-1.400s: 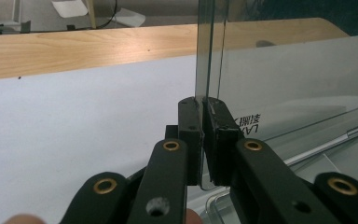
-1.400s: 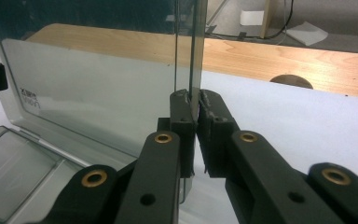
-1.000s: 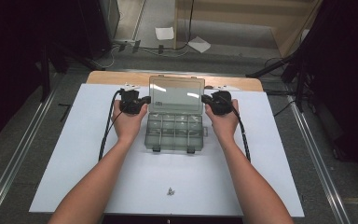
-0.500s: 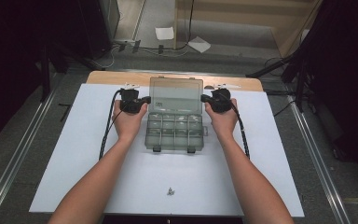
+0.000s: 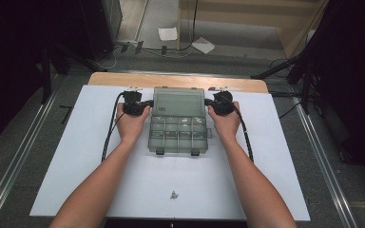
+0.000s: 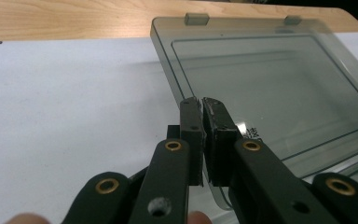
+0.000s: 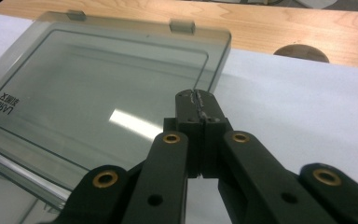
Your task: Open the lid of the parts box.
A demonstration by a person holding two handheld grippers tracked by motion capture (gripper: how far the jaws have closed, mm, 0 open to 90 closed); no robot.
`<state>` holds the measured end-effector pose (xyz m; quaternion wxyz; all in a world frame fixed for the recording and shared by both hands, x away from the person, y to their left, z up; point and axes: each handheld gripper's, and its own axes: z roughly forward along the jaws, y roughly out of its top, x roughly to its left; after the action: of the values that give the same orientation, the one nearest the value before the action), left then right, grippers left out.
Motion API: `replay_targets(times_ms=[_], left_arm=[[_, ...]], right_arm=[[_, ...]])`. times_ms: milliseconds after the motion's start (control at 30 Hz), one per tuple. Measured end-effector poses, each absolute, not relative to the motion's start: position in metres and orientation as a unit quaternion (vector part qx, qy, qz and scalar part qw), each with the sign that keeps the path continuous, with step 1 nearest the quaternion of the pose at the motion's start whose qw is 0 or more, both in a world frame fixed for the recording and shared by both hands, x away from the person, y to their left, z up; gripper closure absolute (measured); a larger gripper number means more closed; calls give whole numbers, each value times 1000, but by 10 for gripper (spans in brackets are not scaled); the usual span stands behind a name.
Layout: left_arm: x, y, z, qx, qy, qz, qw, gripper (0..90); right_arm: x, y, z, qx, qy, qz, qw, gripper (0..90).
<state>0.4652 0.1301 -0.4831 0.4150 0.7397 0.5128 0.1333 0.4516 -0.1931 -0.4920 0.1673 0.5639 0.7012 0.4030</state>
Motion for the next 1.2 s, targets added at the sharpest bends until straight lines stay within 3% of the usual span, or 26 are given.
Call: replay_targets(times_ms=[233, 267, 300, 367, 467, 500, 600, 633, 700, 800, 900, 967, 1000, 1033, 1200], left_arm=[[463, 133, -481, 740, 509, 122, 422, 847], [461, 133, -480, 744, 504, 125, 420, 753], [461, 133, -480, 744, 504, 125, 420, 738], [459, 133, -480, 744, 500, 125, 425, 713], [454, 135, -479, 746, 495, 118, 429, 653], [452, 135, -479, 748, 493, 119, 428, 653], [446, 137, -478, 748, 489, 120, 432, 529], [444, 139, -477, 746, 488, 122, 437, 529], [439, 141, -476, 748, 483, 119, 440, 452], [430, 141, -474, 754, 467, 122, 445, 418], [420, 143, -472, 755, 455, 125, 455, 323], [415, 145, -471, 754, 450, 122, 462, 240], [413, 145, -470, 754, 449, 123, 463, 240], [408, 145, -467, 751, 448, 128, 467, 129], [398, 146, -462, 756, 429, 126, 477, 0]], right_arm=[[448, -194, -492, 552, 707, 408, 172, 803], [444, -193, -490, 544, 706, 413, 187, 696], [444, -193, -490, 544, 706, 413, 187, 696], [441, -193, -488, 536, 708, 417, 192, 603], [433, -196, -484, 531, 704, 439, 171, 399], [433, -196, -484, 531, 704, 439, 171, 399], [421, -200, -480, 522, 705, 447, 174, 248], [421, -200, -480, 522, 705, 447, 174, 248], [410, -202, -478, 517, 708, 445, 184, 128], [402, -205, -477, 508, 708, 452, 190, 78], [390, -208, -477, 488, 714, 467, 183, 1], [378, -210, -476, 478, 714, 475, 188, 0], [378, -210, -476, 478, 714, 475, 188, 0], [371, -211, -476, 476, 713, 478, 190, 0], [353, -215, -477, 473, 711, 482, 194, 0]])
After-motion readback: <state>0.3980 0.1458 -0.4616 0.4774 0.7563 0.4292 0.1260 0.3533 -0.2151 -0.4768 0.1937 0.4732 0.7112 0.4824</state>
